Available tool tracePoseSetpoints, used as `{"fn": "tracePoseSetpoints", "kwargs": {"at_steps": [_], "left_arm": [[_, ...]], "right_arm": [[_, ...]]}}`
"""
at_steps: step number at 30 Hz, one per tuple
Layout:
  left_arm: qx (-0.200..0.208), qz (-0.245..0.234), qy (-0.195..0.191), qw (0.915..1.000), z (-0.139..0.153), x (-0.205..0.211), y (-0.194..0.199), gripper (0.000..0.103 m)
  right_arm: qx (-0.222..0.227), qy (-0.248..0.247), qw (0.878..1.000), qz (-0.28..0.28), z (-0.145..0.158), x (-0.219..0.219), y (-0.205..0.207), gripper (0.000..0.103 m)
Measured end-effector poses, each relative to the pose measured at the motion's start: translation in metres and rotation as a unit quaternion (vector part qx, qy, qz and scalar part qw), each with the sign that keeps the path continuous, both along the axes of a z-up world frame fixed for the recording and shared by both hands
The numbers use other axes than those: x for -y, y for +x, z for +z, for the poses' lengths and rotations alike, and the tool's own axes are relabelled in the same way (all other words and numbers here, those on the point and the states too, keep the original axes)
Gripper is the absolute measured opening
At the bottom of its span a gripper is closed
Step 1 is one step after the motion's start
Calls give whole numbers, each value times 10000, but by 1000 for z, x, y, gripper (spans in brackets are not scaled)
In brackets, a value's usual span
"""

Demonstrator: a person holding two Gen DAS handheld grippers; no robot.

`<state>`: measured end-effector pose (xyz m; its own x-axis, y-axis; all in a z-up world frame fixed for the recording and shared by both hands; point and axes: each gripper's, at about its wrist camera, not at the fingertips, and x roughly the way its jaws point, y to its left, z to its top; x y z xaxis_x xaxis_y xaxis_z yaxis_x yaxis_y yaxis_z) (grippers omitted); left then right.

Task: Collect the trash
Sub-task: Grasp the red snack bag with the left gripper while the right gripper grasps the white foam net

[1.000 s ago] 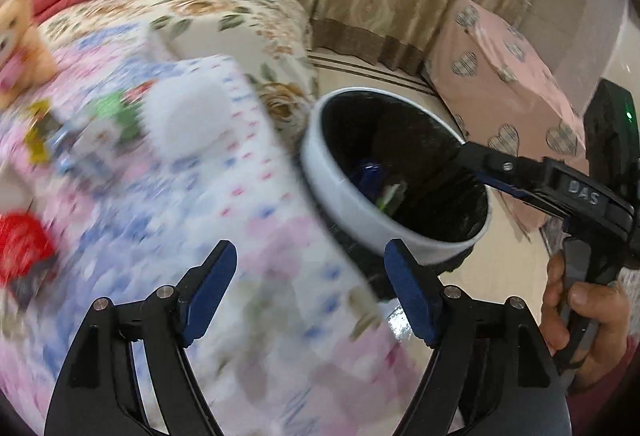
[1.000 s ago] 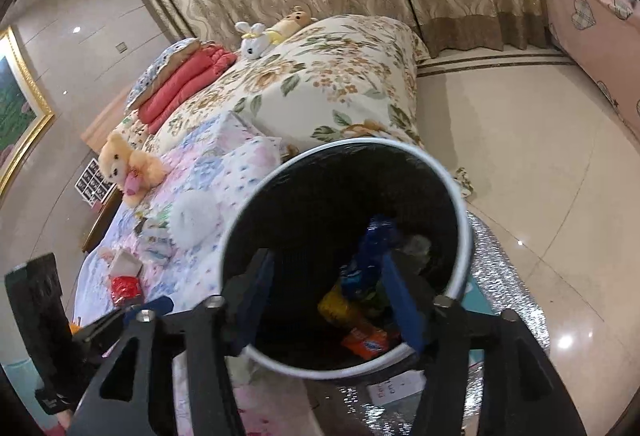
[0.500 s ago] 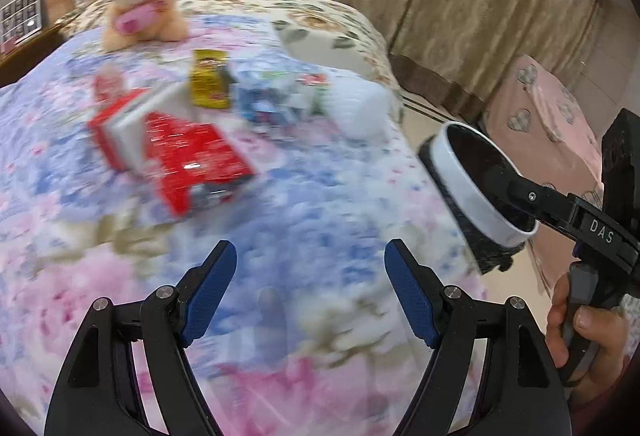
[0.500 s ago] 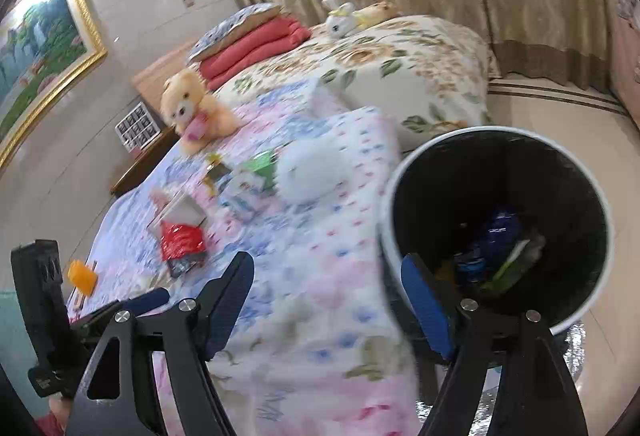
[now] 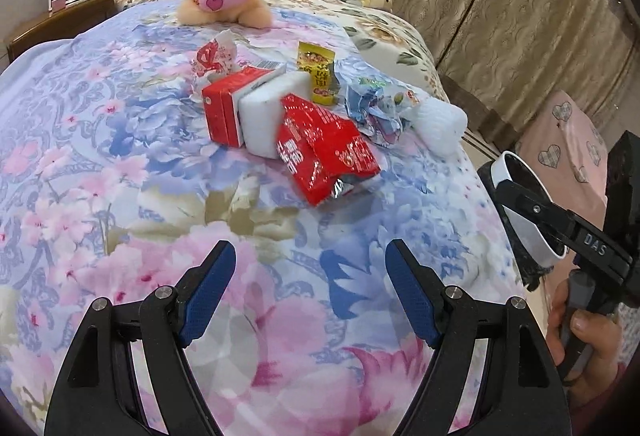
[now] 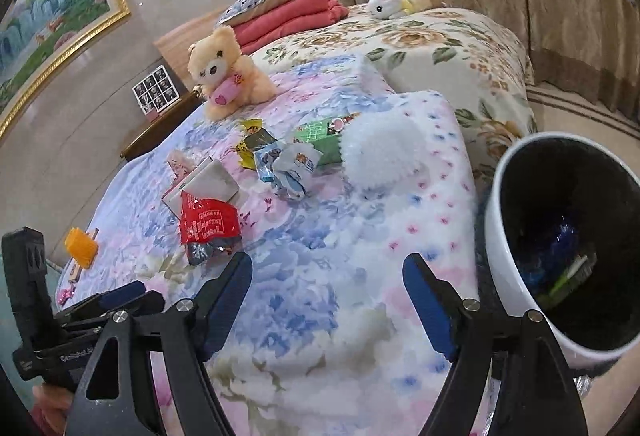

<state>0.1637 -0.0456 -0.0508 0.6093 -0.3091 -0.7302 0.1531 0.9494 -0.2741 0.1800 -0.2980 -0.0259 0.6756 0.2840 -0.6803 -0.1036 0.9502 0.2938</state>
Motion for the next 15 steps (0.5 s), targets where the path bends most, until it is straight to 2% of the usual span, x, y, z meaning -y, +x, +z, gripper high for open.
{"fn": "tracePoseSetpoints", "kwargs": {"at_steps": [9, 12, 15], "left_arm": [[-9, -39, -47, 10000, 9, 5, 28, 79], [22, -29, 50, 10000, 12, 13, 41, 79], [-26, 5, -39, 10000, 9, 15, 54, 79]], "right_arm": [[82, -295, 9995, -79, 4, 5, 46, 80], [27, -393, 9992, -96, 2, 8, 68, 80], [-63, -498, 9987, -63, -5, 7, 89, 80]]}}
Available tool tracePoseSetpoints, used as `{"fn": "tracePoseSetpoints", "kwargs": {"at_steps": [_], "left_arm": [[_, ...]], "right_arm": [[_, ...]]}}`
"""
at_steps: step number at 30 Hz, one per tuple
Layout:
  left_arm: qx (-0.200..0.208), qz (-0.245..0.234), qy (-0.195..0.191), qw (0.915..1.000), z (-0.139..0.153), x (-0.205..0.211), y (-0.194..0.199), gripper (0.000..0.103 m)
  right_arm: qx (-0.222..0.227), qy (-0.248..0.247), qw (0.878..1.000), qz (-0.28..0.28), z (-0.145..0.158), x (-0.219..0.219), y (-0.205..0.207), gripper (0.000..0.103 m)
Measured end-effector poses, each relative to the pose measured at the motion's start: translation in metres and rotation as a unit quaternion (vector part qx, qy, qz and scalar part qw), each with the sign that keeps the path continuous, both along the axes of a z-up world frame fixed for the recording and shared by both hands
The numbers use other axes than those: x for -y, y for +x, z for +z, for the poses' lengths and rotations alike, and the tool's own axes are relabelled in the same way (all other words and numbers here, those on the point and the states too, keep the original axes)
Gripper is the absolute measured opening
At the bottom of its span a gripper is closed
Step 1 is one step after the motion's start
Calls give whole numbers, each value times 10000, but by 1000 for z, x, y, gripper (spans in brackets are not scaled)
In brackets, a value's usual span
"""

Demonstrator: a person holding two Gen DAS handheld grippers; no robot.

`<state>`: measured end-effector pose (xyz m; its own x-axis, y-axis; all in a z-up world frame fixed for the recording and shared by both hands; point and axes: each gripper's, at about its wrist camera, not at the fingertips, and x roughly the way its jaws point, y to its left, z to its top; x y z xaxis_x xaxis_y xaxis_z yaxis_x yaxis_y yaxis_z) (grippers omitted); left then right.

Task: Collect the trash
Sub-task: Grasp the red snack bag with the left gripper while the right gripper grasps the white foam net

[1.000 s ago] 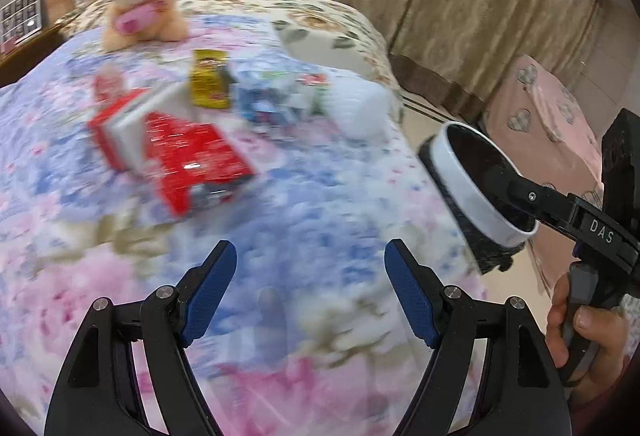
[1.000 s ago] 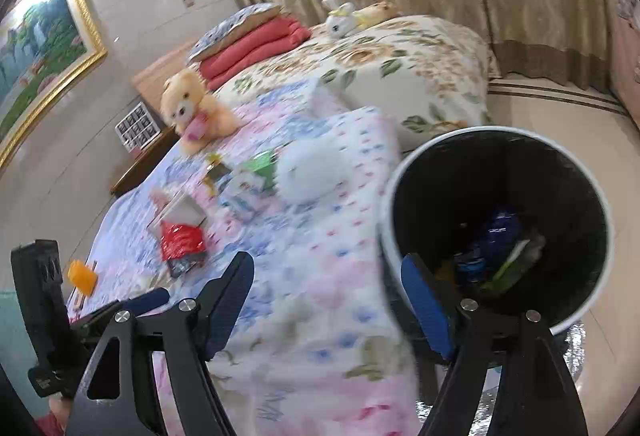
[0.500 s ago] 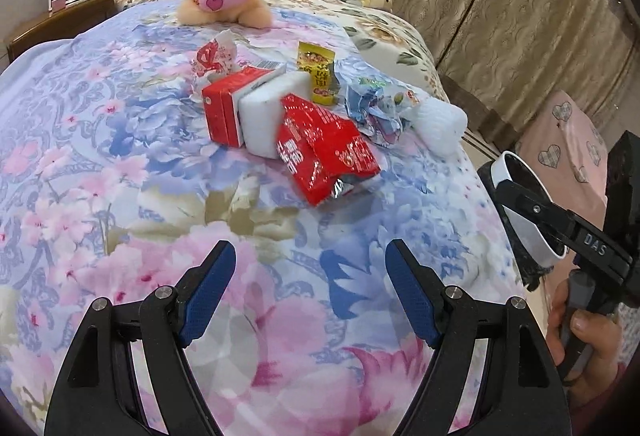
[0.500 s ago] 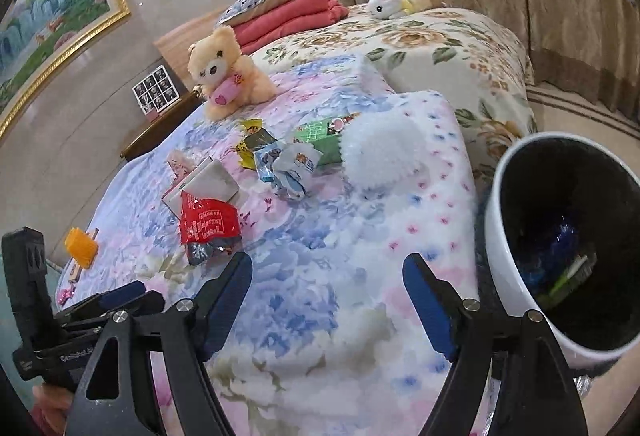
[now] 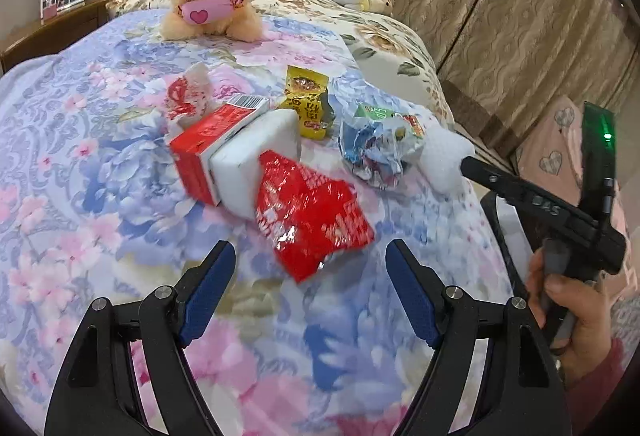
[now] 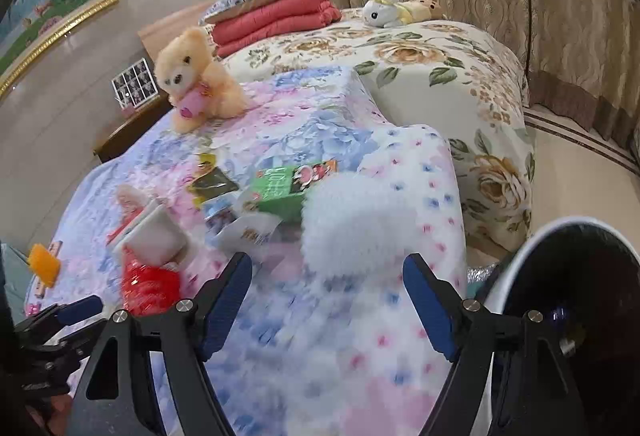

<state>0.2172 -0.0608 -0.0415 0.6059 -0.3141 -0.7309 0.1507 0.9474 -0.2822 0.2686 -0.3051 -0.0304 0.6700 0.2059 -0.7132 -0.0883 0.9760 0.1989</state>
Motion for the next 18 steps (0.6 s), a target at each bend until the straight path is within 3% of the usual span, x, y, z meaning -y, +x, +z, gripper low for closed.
{"fn": "tracePoseSetpoints", "kwargs": {"at_steps": [6, 7, 9, 10, 11, 16, 17, 18], "left_arm": [[-93, 50, 98, 9999, -11, 5, 16, 79], [-89, 45, 96, 9999, -12, 5, 17, 75], [-125, -24, 86, 9999, -15, 7, 19, 52], [-162, -54, 90, 9998, -17, 8, 20, 40], [-183, -75, 77, 9998, -18, 8, 21, 38], [-10, -174, 39, 9998, -14, 6, 10, 27], [9, -193, 17, 9998, -12, 5, 7, 9], [-15, -221, -6, 9998, -12, 5, 5, 10]], "right_arm": [[-358, -155, 9992, -51, -18, -1, 26, 79], [-356, -188, 9992, -83, -20, -1, 26, 77], [-360, -217, 9991, -74, -22, -1, 25, 59], [-402, -227, 9989, -78, -24, -1, 25, 37], [-398, -228, 9989, -85, -24, 0, 24, 29], [-214, -4, 9998, -21, -15, 4, 2, 24], [-195, 51, 9998, -21, -12, 5, -1, 23], [-155, 156, 9998, -12, -9, 6, -9, 23]]}}
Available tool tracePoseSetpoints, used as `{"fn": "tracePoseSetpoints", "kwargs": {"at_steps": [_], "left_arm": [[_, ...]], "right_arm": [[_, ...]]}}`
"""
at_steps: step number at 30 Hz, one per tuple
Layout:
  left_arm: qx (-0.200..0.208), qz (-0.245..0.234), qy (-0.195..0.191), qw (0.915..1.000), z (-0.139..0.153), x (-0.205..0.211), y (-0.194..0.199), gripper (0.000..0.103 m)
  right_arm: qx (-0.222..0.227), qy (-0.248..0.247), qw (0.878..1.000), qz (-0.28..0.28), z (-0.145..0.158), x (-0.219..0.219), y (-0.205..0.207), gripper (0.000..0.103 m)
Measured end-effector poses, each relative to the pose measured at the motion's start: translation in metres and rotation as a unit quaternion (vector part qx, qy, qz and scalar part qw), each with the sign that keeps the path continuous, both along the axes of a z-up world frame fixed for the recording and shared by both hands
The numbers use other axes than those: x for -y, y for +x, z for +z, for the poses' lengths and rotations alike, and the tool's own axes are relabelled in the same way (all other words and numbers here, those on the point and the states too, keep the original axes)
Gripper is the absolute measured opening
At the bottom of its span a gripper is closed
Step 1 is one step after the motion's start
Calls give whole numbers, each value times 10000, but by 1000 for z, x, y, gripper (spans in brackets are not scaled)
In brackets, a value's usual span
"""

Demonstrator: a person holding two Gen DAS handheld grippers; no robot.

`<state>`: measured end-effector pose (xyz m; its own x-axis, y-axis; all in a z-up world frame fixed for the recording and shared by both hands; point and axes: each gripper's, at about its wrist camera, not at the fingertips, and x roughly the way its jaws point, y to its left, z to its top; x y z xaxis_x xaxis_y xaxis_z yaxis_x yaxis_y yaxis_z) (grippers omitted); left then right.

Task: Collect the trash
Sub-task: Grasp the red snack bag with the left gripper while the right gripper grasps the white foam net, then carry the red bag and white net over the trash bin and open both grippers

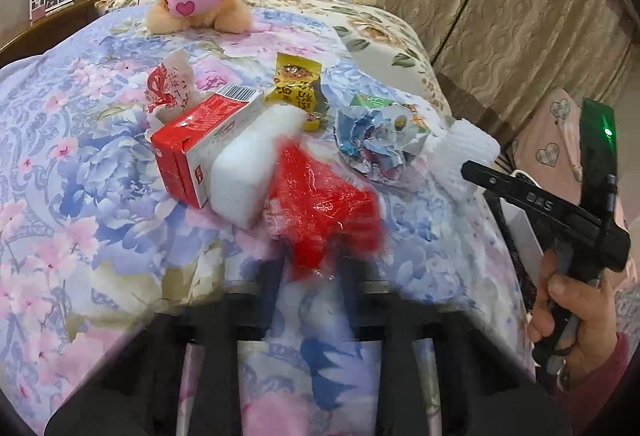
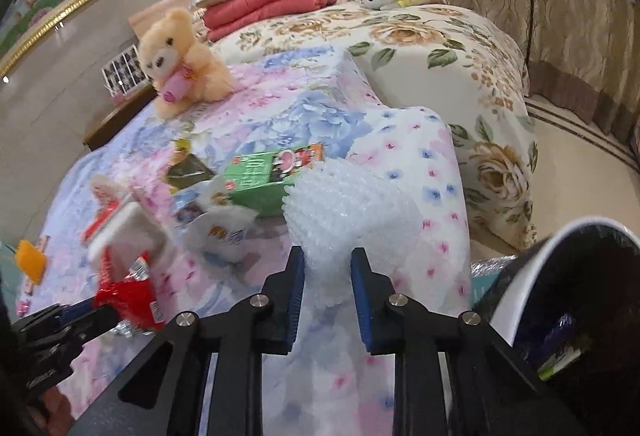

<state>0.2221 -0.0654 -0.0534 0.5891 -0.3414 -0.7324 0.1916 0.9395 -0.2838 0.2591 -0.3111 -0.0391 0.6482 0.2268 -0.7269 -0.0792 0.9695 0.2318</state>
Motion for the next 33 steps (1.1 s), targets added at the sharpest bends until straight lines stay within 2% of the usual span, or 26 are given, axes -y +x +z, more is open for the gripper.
{"fn": "tracePoseSetpoints", "kwargs": {"at_steps": [7, 13, 22, 33], "left_arm": [[81, -156, -21, 9998, 4, 6, -22, 10], [274, -477, -89, 9984, 20, 24, -43, 10], [444, -1051, -146, 9934, 37, 66, -63, 10], [477, -1584, -121, 9861, 44, 116, -73, 10]], "right_arm": [[211, 481, 9986, -36, 18, 7, -50, 23], [284, 716, 9969, -138, 27, 18, -85, 23], [280, 803, 9950, -528, 28, 56, -122, 23], [314, 731, 9911, -1066, 29, 106, -147, 24]]}}
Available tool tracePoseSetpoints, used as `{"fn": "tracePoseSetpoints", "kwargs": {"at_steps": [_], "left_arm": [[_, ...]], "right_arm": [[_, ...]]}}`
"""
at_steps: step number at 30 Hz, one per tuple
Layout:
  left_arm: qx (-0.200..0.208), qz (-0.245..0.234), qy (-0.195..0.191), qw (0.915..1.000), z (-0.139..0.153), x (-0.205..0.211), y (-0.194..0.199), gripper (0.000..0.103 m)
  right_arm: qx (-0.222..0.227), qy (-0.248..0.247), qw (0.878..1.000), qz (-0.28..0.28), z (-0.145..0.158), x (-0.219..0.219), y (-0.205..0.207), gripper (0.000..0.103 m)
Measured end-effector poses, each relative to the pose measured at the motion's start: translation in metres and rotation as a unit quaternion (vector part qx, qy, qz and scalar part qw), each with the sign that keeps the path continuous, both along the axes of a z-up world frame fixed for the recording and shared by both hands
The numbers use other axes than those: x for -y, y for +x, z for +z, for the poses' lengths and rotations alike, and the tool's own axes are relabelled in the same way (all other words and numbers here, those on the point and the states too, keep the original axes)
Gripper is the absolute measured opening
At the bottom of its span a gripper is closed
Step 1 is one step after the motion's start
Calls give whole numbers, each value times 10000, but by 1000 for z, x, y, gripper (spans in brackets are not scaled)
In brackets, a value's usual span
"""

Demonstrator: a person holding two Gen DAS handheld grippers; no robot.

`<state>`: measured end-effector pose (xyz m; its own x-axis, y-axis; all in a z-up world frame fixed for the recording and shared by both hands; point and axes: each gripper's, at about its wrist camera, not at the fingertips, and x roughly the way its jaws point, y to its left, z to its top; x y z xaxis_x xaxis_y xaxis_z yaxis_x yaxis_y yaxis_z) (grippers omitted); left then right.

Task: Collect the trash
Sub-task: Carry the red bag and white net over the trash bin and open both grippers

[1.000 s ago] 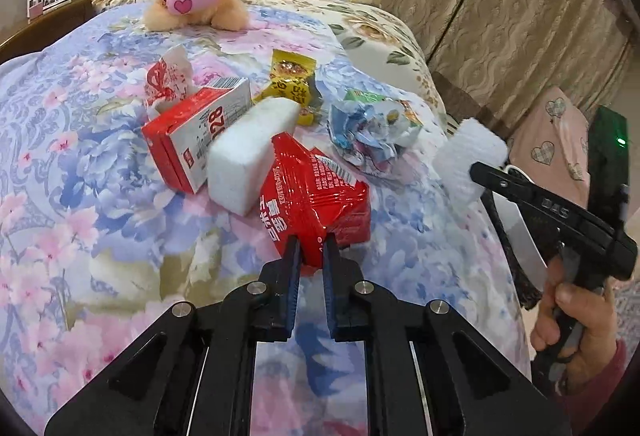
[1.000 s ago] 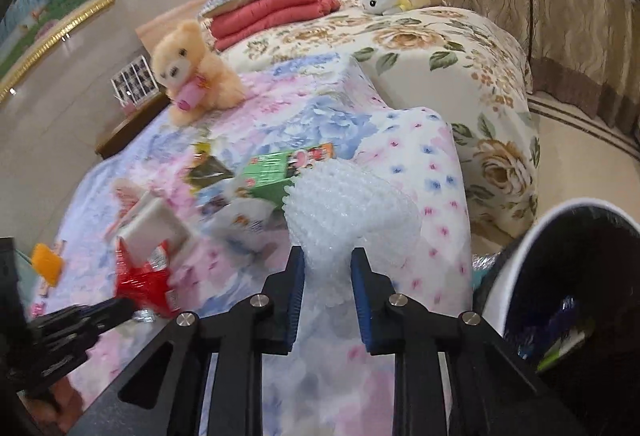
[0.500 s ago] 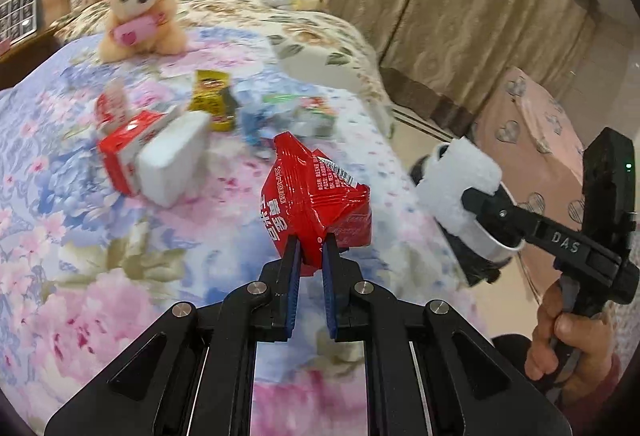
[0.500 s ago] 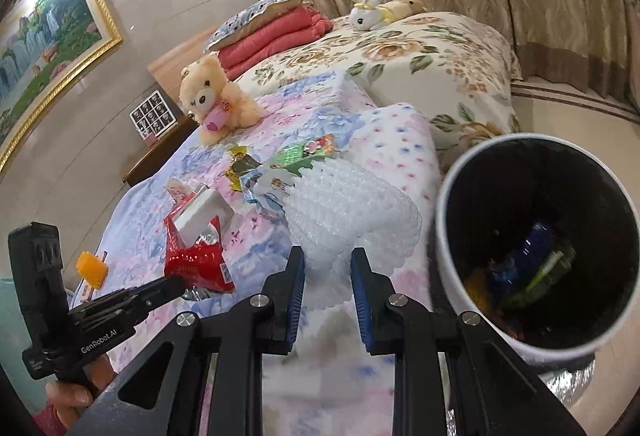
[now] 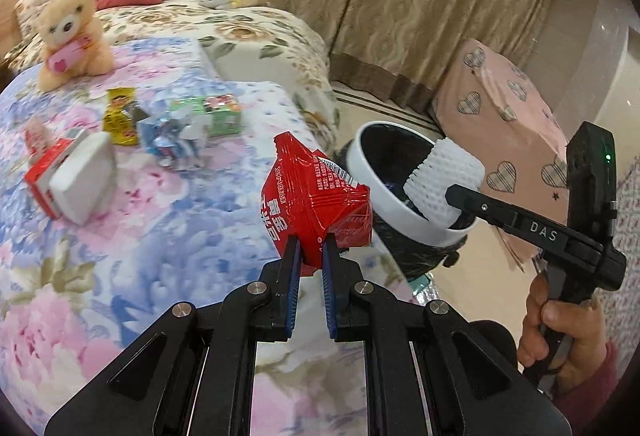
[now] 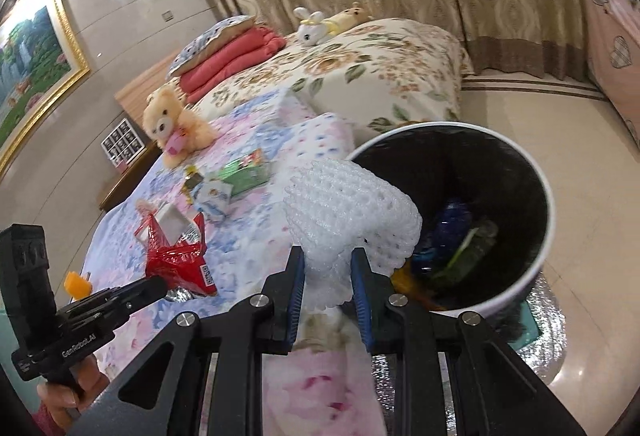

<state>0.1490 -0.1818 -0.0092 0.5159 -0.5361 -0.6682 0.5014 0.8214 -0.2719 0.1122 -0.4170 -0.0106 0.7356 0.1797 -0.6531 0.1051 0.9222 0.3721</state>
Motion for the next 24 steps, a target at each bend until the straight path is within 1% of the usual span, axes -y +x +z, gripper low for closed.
{"fn": "tracePoseSetpoints", "kwargs": {"at_steps": [7, 24], "left_arm": [[74, -269, 69, 9996, 7, 31, 1, 10], [317, -777, 228, 9962, 18, 101, 18, 10]], "right_arm": [[-15, -52, 9998, -172, 0, 20, -2, 24], [-117, -77, 9993, -342, -5, 57, 6, 24]]}}
